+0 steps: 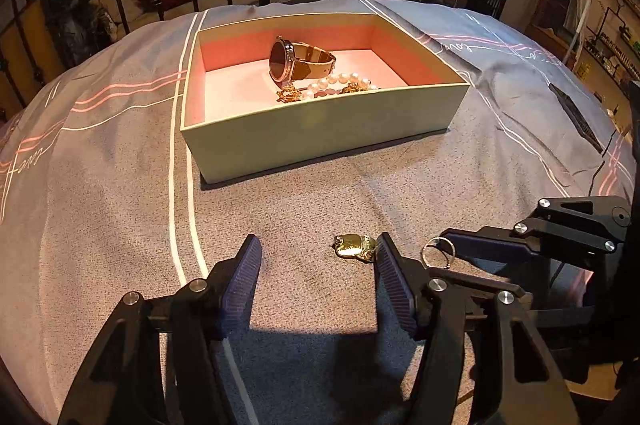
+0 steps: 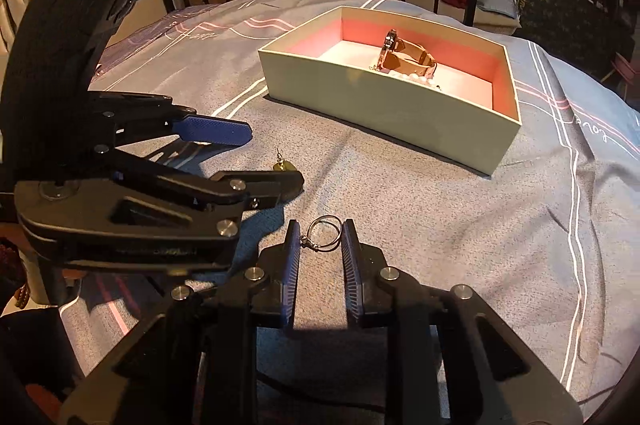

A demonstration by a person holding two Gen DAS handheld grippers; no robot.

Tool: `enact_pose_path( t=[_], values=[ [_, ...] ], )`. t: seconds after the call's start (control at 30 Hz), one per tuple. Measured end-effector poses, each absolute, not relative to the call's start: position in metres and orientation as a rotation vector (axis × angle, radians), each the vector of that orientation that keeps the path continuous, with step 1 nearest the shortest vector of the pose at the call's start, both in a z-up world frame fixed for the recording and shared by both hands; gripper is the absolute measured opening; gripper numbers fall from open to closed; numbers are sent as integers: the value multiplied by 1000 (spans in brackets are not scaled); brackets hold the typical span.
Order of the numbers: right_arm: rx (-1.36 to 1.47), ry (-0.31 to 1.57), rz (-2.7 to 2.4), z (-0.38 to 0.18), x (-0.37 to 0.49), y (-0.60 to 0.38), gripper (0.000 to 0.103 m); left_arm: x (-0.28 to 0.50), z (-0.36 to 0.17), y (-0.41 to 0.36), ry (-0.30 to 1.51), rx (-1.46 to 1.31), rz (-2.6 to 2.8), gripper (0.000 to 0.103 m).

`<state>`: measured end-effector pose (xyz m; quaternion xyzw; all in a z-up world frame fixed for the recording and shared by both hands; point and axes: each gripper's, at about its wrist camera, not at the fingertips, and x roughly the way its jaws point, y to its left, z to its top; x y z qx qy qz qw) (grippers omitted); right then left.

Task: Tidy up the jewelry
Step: 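Close the right gripper on the silver hoop while the left gripper grasps the gold pendant, then carry the hoop and pendant over the box and lower them with both grippers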

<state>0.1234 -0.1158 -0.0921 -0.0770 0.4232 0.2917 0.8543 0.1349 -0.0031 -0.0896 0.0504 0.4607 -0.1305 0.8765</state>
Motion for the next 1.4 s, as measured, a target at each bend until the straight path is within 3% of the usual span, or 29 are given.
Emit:
enact_pose_path(
  t=[0.47, 0.57, 0.7, 0.9, 0.97, 1.03, 1.4],
  values=[
    [-150, 891, 613, -94, 124, -118, 22, 141, -84, 11, 946, 10, -264, 49],
    [-149, 892, 614, -94, 124, -118, 22, 144, -82, 11, 941, -24, -282, 45],
    [-144, 894, 618, -94, 124, -118, 23, 149, -84, 20, 945, -70, -262, 30],
    [-138, 897, 621, -94, 125, -119, 23, 147, -87, 11, 943, -4, -256, 28],
    [-138, 897, 621, -94, 126, -119, 23, 146, -88, 8, 942, 37, -236, 23],
    [-140, 896, 620, -94, 125, -118, 23, 146, -89, 9, 937, 45, -234, 12],
    [-135, 840, 615, -80, 124, -120, 22, 138, -59, 31, 867, -96, -258, 12]
  ],
)
